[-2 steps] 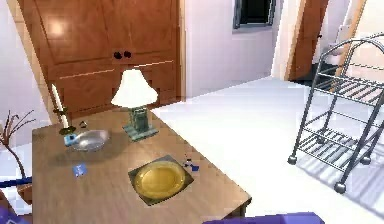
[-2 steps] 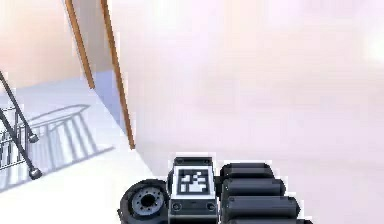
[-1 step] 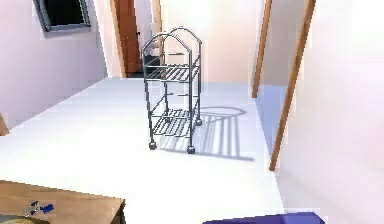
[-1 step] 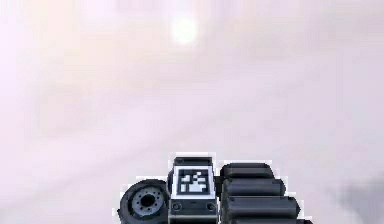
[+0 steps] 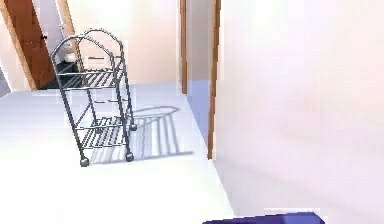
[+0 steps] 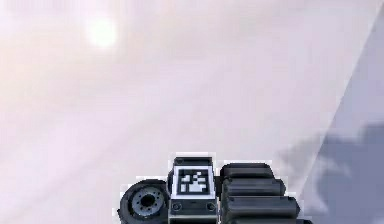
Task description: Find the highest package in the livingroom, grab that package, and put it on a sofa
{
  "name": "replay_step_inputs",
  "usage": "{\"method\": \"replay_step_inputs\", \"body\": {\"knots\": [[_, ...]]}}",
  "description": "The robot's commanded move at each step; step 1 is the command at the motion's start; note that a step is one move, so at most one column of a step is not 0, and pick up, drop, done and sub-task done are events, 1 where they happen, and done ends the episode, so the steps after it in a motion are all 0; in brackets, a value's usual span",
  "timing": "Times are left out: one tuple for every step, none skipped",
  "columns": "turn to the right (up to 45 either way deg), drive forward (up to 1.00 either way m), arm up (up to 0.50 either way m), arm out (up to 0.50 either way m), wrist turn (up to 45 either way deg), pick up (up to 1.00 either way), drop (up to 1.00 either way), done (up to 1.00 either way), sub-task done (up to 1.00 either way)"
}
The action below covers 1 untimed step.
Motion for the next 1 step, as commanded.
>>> {"method": "replay_step_inputs", "body": {"knots": [[0.0,0.75,0.0,0.0,0.0,0.0,0.0,0.0,0.0]]}}
